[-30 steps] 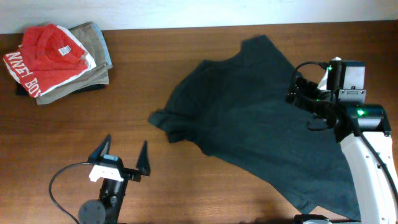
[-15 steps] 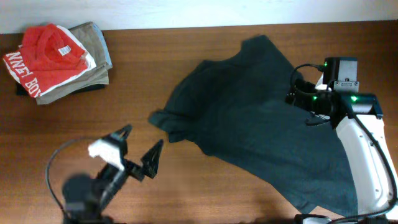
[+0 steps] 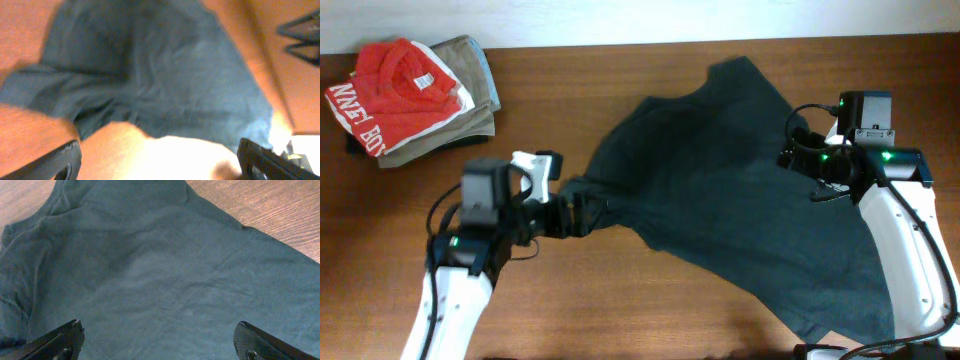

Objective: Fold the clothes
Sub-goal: 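Reach the left gripper to the t-shirt's left sleeve and grasp it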

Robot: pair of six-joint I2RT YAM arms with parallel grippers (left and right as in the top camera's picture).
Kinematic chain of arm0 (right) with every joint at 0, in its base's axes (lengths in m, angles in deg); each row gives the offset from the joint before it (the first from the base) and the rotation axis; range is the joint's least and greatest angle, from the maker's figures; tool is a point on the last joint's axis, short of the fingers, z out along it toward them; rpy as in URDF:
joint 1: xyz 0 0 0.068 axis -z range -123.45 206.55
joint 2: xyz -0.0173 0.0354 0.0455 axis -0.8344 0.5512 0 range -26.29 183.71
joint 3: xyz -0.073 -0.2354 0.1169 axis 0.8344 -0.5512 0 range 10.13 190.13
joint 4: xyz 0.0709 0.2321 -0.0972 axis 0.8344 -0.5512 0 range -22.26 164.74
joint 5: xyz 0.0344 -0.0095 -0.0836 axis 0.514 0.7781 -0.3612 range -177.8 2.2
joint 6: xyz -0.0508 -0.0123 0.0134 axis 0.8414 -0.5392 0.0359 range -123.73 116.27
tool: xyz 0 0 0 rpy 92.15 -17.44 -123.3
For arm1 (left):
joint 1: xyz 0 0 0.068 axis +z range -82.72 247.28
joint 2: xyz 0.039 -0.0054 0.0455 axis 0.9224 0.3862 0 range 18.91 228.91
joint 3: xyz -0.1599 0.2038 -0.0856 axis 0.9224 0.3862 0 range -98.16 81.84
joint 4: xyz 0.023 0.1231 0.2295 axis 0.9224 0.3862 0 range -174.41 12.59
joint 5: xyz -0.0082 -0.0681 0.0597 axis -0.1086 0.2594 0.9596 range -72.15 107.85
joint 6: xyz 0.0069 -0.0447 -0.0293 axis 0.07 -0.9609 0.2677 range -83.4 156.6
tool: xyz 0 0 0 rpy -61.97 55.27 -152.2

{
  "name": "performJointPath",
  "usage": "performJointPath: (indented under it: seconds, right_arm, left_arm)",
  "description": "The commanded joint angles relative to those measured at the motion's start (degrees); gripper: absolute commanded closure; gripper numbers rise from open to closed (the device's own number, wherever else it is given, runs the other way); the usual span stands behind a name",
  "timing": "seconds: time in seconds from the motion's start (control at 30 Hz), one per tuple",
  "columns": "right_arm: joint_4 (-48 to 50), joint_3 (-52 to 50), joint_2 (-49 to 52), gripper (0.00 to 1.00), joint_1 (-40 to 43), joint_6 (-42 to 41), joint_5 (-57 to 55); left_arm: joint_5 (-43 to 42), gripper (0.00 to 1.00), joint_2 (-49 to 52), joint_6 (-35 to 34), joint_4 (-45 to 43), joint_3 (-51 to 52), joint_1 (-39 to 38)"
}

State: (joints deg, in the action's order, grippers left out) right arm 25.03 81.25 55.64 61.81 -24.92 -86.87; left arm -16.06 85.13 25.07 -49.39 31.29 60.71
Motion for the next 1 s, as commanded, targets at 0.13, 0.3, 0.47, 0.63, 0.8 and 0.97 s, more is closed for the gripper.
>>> performJointPath:
  seconds: [0.13,0.3,0.47,0.63,0.8,0.97]
  right_arm:
    - [0.0,0.8,0.1,0.01,0.3,-0.3,-0.5]
    - [0.0,0.8,0.1,0.01,0.3,-0.3,-0.5]
    - [0.0,0.8,0.1,0.01,0.3,-0.3,-0.5]
    - [0.0,0.8,0.1,0.01,0.3,-0.3,-0.5]
    - [0.0,0.8,0.1,0.01,0.3,-0.3,-0.5]
    - [0.0,0.8,0.1,0.01,0.3,-0.3,-0.5]
  left_arm:
    - [16.0,0.01,10.0,0.0,5.4,-12.1,-9.5]
    - [22.5,0.01,16.3,-3.0,5.7,-12.1,-10.1]
    - [27.9,0.01,24.6,-10.1,3.3,-12.1,-10.2]
    - [28.0,0.01,30.9,-14.7,2.3,-12.2,-10.2]
    - [28.0,0.01,35.7,-15.2,1.4,-12.2,-10.2]
    - [28.0,0.05,36.9,-15.2,-1.2,-12.2,-10.2]
